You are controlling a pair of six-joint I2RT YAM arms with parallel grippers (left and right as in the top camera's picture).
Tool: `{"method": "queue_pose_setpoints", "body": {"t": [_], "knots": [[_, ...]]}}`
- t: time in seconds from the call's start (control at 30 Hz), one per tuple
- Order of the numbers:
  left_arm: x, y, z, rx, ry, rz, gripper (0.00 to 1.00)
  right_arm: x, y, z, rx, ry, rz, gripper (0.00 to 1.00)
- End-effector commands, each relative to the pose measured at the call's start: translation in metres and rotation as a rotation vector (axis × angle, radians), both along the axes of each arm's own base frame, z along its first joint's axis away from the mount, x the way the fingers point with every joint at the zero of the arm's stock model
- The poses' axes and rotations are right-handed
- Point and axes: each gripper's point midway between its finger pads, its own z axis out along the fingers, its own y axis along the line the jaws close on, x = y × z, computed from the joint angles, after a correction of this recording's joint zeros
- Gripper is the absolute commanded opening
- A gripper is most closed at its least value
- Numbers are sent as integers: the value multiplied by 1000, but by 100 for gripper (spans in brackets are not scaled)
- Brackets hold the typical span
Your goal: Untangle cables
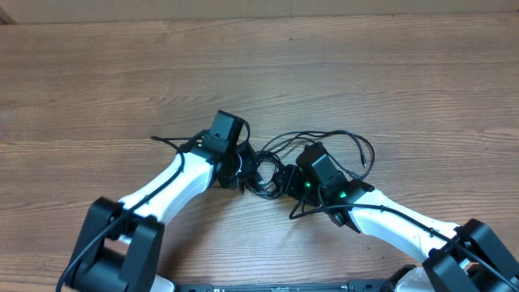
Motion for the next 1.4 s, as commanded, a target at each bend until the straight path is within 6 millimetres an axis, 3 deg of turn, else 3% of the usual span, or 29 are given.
{"method": "queue_pose_setpoints", "body": {"t": [0.0, 0.2, 0.5, 0.53, 0.6, 0.63, 0.7, 0.8, 0.97, 1.07, 1.13, 1.27, 1.37], "knots": [[7, -7, 40, -57, -93, -38, 4, 15, -8, -9, -22, 3, -152, 46], [3, 4, 42, -6, -94, -24, 4, 13, -2, -21, -7, 34, -137, 46], [17, 24, 47, -7, -107, 31, 4, -2, 6, -23, 31, 109, -82, 47], [15, 25, 45, -3, -95, 31, 7, -2, 7, -23, 32, 106, -82, 50], [10, 20, 44, -8, -76, 36, 27, 1, 6, -23, 28, 94, -90, 52], [9, 17, 44, -9, -76, 33, 27, 2, 6, -22, 31, 90, -90, 52], [8, 13, 43, 19, -94, 16, 17, 2, 7, -21, 35, 88, -89, 52], [4, 17, 34, 139, -130, 12, 13, 1, 6, -23, 28, 95, -90, 52], [-4, 11, 25, 167, -116, 26, 8, 1, 6, -22, 30, 93, -90, 52], [-1, 19, 16, 220, -112, 50, 18, 1, 6, -22, 30, 93, -90, 52], [-3, 20, 5, 237, -82, 54, 19, 1, 6, -22, 29, 94, -90, 52], [-8, 7, -20, 201, -13, 17, 25, 1, 6, -22, 30, 93, -90, 52], [-12, 3, -31, 185, 28, 8, 19, 1, 6, -22, 29, 94, -89, 52]]}}
